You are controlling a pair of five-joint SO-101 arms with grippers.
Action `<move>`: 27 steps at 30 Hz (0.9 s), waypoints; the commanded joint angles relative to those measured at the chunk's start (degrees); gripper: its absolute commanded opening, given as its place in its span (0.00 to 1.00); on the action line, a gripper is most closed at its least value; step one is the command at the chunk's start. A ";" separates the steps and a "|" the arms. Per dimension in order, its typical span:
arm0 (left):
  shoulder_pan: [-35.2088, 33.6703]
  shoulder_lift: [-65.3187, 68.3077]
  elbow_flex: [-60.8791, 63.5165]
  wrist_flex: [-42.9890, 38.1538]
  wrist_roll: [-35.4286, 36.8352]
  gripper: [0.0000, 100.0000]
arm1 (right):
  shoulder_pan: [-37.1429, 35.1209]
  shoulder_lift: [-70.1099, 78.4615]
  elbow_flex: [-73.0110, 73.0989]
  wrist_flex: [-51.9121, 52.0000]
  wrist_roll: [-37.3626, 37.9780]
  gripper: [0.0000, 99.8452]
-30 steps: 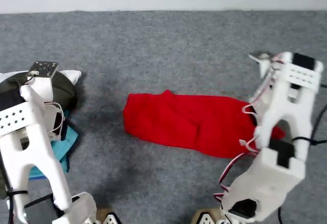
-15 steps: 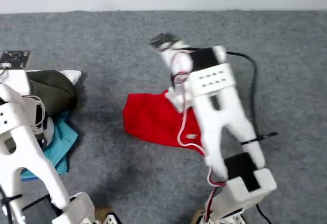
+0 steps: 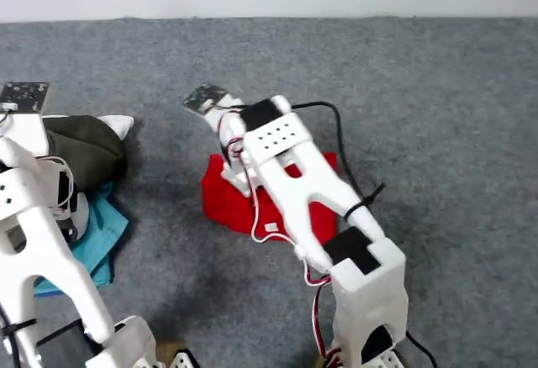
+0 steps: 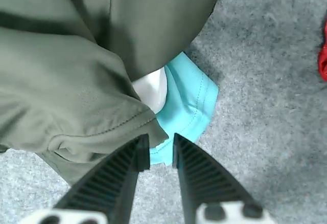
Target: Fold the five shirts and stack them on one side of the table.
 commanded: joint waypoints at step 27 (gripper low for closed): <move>-0.26 -2.20 2.15 -3.43 0.18 0.08 | 14.73 9.45 -29.27 18.59 2.37 0.01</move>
